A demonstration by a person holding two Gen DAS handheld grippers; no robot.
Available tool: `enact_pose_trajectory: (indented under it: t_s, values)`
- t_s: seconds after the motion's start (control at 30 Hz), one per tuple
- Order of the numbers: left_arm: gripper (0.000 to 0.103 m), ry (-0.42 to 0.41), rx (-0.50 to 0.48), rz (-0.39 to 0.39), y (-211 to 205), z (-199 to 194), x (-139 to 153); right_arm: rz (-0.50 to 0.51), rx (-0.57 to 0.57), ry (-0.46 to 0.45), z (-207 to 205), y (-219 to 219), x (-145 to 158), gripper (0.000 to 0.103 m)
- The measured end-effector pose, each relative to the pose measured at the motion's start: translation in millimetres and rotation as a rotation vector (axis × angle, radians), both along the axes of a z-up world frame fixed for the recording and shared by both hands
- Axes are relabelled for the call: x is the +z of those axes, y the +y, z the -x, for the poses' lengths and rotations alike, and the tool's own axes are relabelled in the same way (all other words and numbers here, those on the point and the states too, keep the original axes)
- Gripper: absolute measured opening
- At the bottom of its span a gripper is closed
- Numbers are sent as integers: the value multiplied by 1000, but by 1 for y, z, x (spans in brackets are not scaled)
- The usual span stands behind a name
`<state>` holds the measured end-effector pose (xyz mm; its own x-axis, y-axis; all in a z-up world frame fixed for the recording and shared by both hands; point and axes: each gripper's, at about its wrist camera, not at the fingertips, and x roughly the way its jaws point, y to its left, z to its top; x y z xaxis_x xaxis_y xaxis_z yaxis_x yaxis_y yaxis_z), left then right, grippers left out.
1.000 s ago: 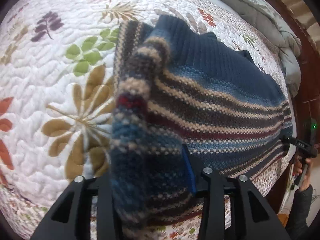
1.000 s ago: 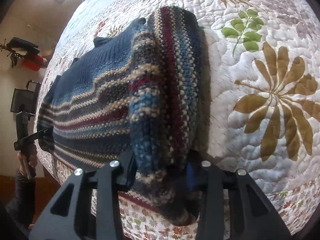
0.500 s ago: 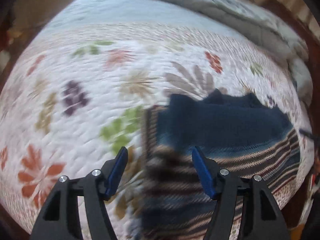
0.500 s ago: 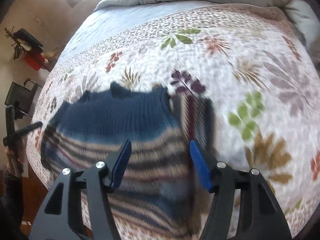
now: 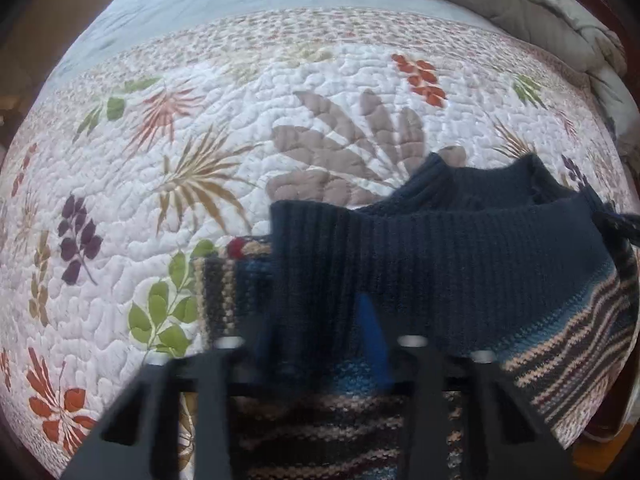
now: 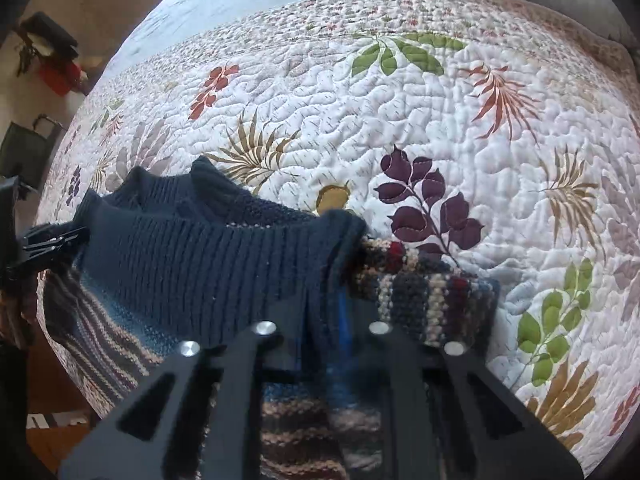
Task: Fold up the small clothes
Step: 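Pinch the collar edge with both grippers and smooth the folded sweater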
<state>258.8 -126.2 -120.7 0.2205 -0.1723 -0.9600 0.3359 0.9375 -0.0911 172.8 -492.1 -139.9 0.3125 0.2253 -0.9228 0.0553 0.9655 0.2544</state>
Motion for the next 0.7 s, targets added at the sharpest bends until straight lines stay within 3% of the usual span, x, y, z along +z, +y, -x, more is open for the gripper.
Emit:
enact_pose_trajectory:
  t_s: [0.1,0.27,0.4,0.5,0.57,0.6,0.63,0.7]
  values:
    - [12,3,60,62,12,-4,6,-48,-14,-67,6,-8,14,10]
    - [10,-67,98,107,21,-5,21,-159,-107,-190,10,-39,39,10]
    - [11,-62,82,12,14,-5,-5,-93,-139,-95,4,-41,3,10]
    - [11,-76,73,-1,12,-3,-12,-113,-177,-59,7,-43,-22,10]
    - [13,-88,62,-15,10,-1,-6,-124,-191,-67,11,-44,-20,13]
    - [16,-89,64,-17,11,0,-2,-119,-197,-66,13,-45,-17,21]
    - [22,-89,70,-23,12,2,3,-112,-201,-64,17,-45,-13,29]
    - [31,-106,88,-53,15,9,15,-72,-202,-59,26,-41,-3,32]
